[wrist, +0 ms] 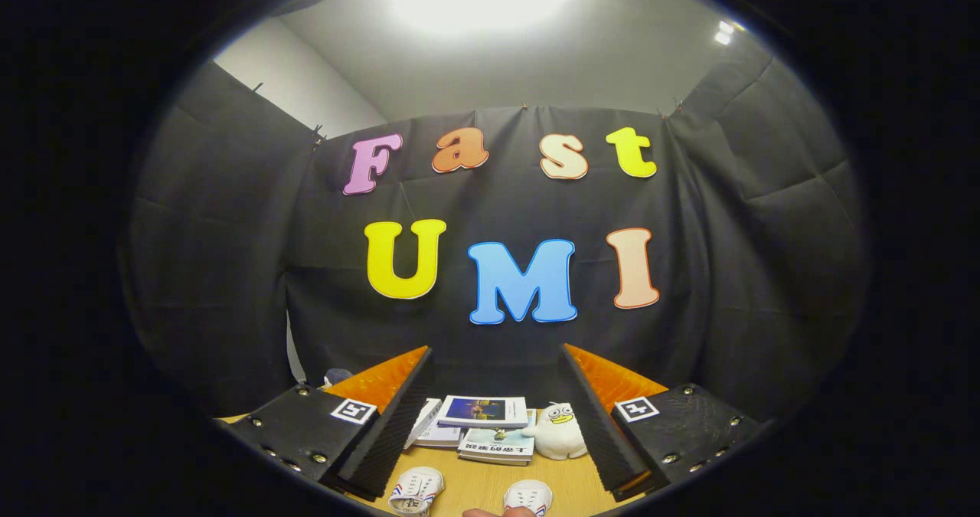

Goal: Open the storage box then place both shoes into the box .Put the left shoe in first, then the right shoe, with the right side of both shoes facing outward in a uniform manner.

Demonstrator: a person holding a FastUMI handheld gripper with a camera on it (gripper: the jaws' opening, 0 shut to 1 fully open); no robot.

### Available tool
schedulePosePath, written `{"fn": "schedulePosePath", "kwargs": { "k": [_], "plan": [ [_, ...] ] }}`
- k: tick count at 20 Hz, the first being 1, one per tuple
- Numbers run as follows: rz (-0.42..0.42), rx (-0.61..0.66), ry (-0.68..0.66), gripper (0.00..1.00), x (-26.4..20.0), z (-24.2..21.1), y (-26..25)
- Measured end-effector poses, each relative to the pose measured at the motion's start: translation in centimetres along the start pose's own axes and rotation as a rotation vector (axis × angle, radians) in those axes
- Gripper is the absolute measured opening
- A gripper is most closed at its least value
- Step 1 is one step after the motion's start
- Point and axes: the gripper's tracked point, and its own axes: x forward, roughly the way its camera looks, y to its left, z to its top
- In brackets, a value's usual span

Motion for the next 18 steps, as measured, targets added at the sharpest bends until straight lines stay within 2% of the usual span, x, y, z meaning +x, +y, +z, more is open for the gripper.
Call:
{"fn": "schedulePosePath", "kwargs": {
  "k": [4, 11, 14, 18],
  "plan": [
    [-0.008, 0.001, 0.008, 0.97, 0.4, -0.5, -0.3],
    [0.037, 0.026, 0.085, 0.98, 1.8, -4.0, 1.1],
    [0.096, 0.077, 0.139, 0.98, 2.6, -6.1, 2.7],
    [0.224, 0.199, 0.286, 0.99, 3.3, -10.8, 6.5]
  ]
}}
